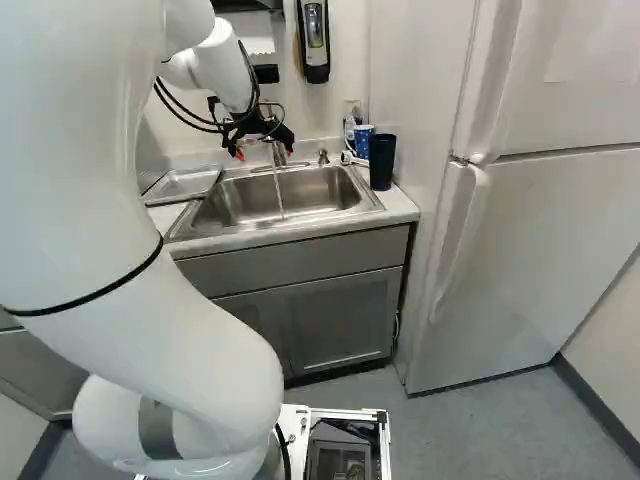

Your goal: Rinse the cup and place it in the tray

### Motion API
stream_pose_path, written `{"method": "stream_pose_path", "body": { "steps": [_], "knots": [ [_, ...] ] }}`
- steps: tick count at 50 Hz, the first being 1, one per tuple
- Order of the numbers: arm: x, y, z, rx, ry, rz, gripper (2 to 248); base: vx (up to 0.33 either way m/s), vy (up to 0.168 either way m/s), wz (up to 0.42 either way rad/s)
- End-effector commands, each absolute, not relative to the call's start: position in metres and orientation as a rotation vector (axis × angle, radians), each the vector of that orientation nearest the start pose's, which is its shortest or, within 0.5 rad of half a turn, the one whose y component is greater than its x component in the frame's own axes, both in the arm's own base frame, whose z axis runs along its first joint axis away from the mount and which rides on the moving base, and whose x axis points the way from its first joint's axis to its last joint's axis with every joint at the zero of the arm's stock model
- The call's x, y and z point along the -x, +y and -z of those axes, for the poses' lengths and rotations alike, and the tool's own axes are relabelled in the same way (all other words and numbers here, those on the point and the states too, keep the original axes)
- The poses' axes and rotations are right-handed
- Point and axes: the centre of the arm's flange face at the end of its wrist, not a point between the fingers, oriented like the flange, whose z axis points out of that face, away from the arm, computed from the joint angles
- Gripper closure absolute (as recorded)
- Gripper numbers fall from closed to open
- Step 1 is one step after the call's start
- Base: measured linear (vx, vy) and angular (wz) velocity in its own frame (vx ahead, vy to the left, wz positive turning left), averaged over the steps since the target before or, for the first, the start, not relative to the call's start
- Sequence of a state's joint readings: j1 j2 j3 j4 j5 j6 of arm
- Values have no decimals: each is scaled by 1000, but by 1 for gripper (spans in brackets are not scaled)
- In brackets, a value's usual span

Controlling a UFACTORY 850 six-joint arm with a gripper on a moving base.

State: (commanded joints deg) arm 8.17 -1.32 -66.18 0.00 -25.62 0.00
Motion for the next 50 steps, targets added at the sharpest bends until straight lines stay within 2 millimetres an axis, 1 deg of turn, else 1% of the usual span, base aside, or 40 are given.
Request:
{"method": "stream_pose_path", "body": {
  "steps": [10, 20, 50],
  "knots": [
    [-507, 69, -639, 2911, -197, 1037, 3, 0, 0, 0],
    [-503, 60, -639, 2917, -174, 1039, 3, 0, 0, 0],
    [-485, 13, -638, 2951, -39, 1052, 3, 0, 0, 0]
  ]
}}
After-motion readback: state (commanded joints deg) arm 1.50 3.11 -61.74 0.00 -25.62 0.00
